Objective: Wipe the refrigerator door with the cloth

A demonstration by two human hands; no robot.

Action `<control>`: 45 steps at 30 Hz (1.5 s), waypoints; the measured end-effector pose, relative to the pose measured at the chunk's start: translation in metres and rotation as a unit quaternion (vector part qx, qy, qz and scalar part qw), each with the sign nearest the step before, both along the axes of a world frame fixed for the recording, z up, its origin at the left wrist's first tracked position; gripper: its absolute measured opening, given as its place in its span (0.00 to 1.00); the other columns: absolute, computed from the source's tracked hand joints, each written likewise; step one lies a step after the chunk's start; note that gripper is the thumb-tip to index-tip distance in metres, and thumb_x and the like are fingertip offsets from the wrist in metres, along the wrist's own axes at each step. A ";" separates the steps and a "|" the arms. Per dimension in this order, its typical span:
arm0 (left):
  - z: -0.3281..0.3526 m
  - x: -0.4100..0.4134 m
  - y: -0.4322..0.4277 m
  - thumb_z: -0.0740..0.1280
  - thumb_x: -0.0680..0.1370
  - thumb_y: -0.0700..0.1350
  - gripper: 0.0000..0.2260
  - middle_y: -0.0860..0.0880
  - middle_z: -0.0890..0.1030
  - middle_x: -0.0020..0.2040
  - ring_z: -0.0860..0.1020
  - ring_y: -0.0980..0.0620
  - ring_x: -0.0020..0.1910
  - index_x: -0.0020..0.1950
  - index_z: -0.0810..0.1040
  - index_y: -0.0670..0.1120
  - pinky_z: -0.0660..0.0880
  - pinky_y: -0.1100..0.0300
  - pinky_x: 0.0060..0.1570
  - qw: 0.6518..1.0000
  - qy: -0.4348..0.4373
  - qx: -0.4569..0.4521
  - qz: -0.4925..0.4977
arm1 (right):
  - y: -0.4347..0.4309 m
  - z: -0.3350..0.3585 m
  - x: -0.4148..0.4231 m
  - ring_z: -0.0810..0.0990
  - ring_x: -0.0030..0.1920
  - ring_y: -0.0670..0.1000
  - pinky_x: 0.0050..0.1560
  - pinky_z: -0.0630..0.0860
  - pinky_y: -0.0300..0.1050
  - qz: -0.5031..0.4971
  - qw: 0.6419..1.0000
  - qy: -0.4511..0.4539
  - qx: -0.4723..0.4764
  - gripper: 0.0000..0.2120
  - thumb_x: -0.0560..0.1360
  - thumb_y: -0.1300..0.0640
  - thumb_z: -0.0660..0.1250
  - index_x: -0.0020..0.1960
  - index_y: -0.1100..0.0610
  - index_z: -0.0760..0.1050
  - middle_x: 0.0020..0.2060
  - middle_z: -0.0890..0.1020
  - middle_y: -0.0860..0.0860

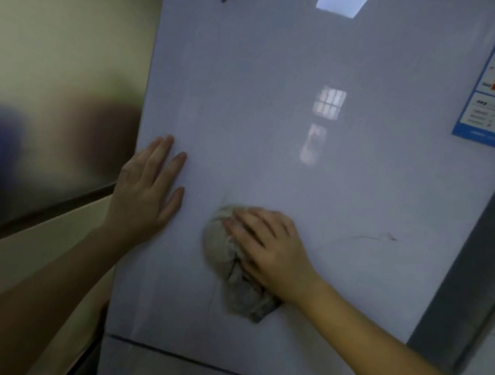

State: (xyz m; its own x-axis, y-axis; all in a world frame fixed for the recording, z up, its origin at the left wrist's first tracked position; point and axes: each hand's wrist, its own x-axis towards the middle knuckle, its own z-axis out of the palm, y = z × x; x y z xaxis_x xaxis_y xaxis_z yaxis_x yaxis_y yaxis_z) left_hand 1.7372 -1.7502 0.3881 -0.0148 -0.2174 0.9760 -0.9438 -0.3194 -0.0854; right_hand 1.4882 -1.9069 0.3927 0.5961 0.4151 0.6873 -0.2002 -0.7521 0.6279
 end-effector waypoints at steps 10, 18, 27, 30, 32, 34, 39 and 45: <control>0.002 -0.004 0.005 0.59 0.83 0.52 0.26 0.37 0.63 0.79 0.63 0.36 0.78 0.78 0.66 0.41 0.62 0.42 0.74 1.000 0.007 0.007 -0.010 | -0.022 0.057 -0.051 0.76 0.66 0.61 0.63 0.72 0.55 -0.069 0.992 -0.090 0.047 0.28 0.75 0.52 0.71 0.74 0.56 0.73 0.69 0.77 0.57; 0.002 -0.003 0.006 0.58 0.83 0.53 0.26 0.37 0.62 0.80 0.62 0.36 0.79 0.78 0.65 0.41 0.62 0.43 0.74 1.000 0.007 0.015 -0.015 | -0.057 0.040 -0.139 0.72 0.68 0.62 0.69 0.67 0.56 -0.131 0.968 -0.168 0.130 0.30 0.76 0.52 0.70 0.76 0.59 0.70 0.71 0.73 0.59; -0.001 -0.003 0.004 0.59 0.82 0.51 0.26 0.36 0.63 0.79 0.62 0.36 0.78 0.78 0.65 0.40 0.60 0.43 0.75 1.000 0.009 -0.004 -0.026 | -0.051 -0.060 -0.153 0.72 0.68 0.63 0.72 0.65 0.55 -0.176 0.956 -0.131 0.194 0.32 0.75 0.50 0.67 0.77 0.56 0.66 0.72 0.72 0.59; -0.001 -0.003 0.003 0.60 0.82 0.51 0.27 0.36 0.63 0.79 0.61 0.36 0.78 0.78 0.64 0.41 0.59 0.43 0.76 0.999 0.012 -0.003 -0.030 | -0.037 -0.035 -0.130 0.71 0.68 0.62 0.71 0.66 0.55 -0.158 0.959 -0.143 0.189 0.31 0.75 0.50 0.67 0.77 0.58 0.68 0.71 0.72 0.59; 0.000 -0.003 0.003 0.61 0.82 0.51 0.27 0.36 0.62 0.79 0.61 0.36 0.79 0.78 0.64 0.41 0.58 0.43 0.76 0.999 0.011 0.001 -0.030 | -0.027 -0.011 -0.105 0.71 0.68 0.61 0.69 0.67 0.56 -0.137 0.963 -0.147 0.178 0.31 0.75 0.51 0.69 0.76 0.58 0.69 0.71 0.73 0.59; -0.001 -0.003 0.004 0.61 0.82 0.51 0.27 0.36 0.62 0.80 0.60 0.37 0.79 0.79 0.63 0.41 0.58 0.43 0.77 1.000 0.011 0.008 -0.029 | -0.015 0.014 -0.075 0.71 0.68 0.61 0.68 0.68 0.56 -0.115 0.968 -0.147 0.166 0.31 0.75 0.50 0.71 0.76 0.57 0.70 0.71 0.73 0.58; 0.001 0.005 0.011 0.63 0.82 0.50 0.24 0.36 0.66 0.78 0.66 0.37 0.77 0.76 0.69 0.42 0.63 0.42 0.74 1.000 -0.016 -0.005 -0.015 | 0.015 0.052 0.000 0.72 0.68 0.60 0.64 0.68 0.55 -0.072 0.982 -0.128 0.121 0.32 0.74 0.48 0.73 0.76 0.55 0.71 0.71 0.74 0.56; -0.019 0.009 0.014 0.64 0.82 0.48 0.23 0.36 0.69 0.76 0.68 0.37 0.75 0.74 0.72 0.40 0.65 0.44 0.75 0.999 -0.013 -0.029 -0.040 | 0.026 0.022 0.033 0.74 0.68 0.60 0.64 0.69 0.56 -0.049 0.999 -0.004 0.007 0.29 0.75 0.50 0.71 0.74 0.55 0.72 0.70 0.77 0.57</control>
State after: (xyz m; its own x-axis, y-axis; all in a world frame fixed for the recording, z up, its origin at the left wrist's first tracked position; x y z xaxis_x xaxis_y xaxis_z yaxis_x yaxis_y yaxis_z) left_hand 1.7466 -1.7364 0.3688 -0.0553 -0.1576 0.9860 -0.9641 -0.2485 -0.0937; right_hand 1.5213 -1.8812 0.4147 0.6279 0.3447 0.6978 -0.2787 -0.7376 0.6151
